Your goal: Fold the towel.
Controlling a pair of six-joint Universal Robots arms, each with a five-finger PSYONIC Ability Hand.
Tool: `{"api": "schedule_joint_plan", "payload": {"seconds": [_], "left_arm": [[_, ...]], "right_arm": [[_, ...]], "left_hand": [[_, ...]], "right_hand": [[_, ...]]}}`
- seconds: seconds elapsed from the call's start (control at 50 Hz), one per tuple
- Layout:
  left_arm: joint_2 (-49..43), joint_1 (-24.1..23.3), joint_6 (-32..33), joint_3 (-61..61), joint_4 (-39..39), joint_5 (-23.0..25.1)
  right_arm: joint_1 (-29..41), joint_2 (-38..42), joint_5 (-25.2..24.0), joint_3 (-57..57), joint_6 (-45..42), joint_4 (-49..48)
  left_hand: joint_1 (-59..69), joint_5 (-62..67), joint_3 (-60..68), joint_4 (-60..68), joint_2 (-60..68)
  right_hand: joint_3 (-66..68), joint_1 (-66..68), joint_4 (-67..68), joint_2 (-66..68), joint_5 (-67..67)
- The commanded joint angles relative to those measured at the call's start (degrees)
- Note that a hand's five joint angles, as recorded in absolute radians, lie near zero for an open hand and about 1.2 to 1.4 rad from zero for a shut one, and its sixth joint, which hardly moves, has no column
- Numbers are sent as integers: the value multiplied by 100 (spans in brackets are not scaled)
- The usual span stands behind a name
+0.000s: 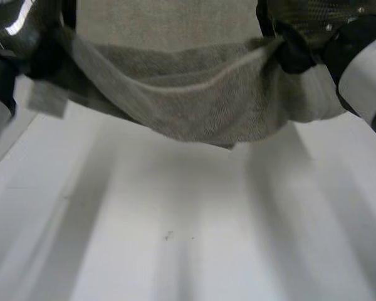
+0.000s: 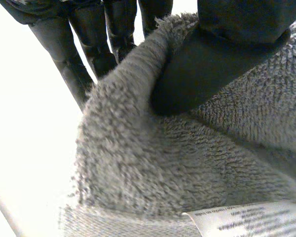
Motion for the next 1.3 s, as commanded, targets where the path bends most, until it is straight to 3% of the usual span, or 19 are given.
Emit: {"api": "schedule_joint_plan", "payload": {"seconds": [0.02,0.12,0.2,0.34,0.44,0.48,0.5,0.54,0.56,0.58,0.6,0.64,0.68,0.76,0.92,1.02,1.12,1.3], "left_arm": [[-553,-15,-3,-571,-426,9],[-1168,-68,6,-1002,-496,9],[-1843,-85,6,-1160,-505,9],[-2478,-173,59,-791,-399,18],[-2935,-252,287,202,-109,-17],[-3171,-340,322,1164,450,-52],[-3172,-340,322,1169,453,-53],[-3286,-349,296,1705,805,-105],[-3339,-349,279,2149,1188,-158],[-3357,-349,296,2536,1600,-280],[-3357,-349,296,2540,1604,-281],[-3374,-340,322,3013,2374,-771],[-3366,-332,331,3076,2656,-947],[-3330,-323,331,2953,2721,-1107],[-3374,-305,340,1459,2079,-905],[-3620,-305,419,170,2088,-572],[-3629,-314,752,-508,2035,-545],[-2813,-217,1192,-1484,2000,-536]], "right_arm": [[246,346,203,174,-1123,1097],[255,1014,238,420,-1246,1704],[219,1566,264,849,-1823,2178],[211,2271,361,596,-2397,1827],[219,2702,695,-424,-2388,596],[228,2955,879,-1228,-2432,-601],[228,2957,880,-1232,-2432,-608],[228,3070,906,-1792,-2502,-2042],[228,3071,906,-1795,-2503,-2049],[219,3053,871,-1890,-2538,-2754],[219,3053,871,-1891,-2538,-2761],[219,2957,792,-1857,-2590,-3881],[211,2870,713,-1760,-2591,-4095],[211,2728,519,-1469,-2582,-3983],[202,2649,185,-336,-2476,-3341],[228,3052,-16,436,-2214,-3034],[263,3282,-17,798,-2098,-2831],[184,3194,-17,1202,-1923,-1654]], "left_hand": [[1222,1069,1027,1025,1018],[1222,1069,1027,1025,1018],[1222,1069,1027,1025,1018],[1222,1069,1027,1025,1018],[1222,1069,1027,1025,1018],[1222,1069,1027,1025,1018],[1222,1069,1027,1025,1018],[1222,1069,1027,1025,1018],[1222,1069,1027,1025,1018],[1222,1069,1027,1025,1018],[1222,1069,1027,1025,1018],[1222,1069,1027,1025,1018],[1222,1069,1027,1025,1018],[1222,1069,1027,1025,1018],[1222,1069,1027,1025,1018],[1222,1069,1027,1025,1018],[1222,1069,1027,1025,1018],[1222,1069,1027,1025,1018]], "right_hand": [[1236,2696,1178,1373,1436],[1236,2696,1178,1373,1436],[1236,2696,1178,1373,1436],[1236,2696,1178,1373,1436],[1236,2696,1178,1373,1436],[1236,2696,1178,1373,1436],[1236,2696,1178,1373,1436],[1236,2696,1178,1373,1436],[1236,2696,1178,1373,1436],[1236,2696,1178,1373,1436],[1236,2696,1178,1373,1436],[1236,2696,1178,1373,1436],[1236,2696,1178,1373,1436],[1236,2696,1178,1373,1436],[1236,2696,1178,1373,1436],[1236,2696,1178,1373,1436],[1236,2696,1178,1373,1436],[1236,2696,1178,1373,1436]]}}
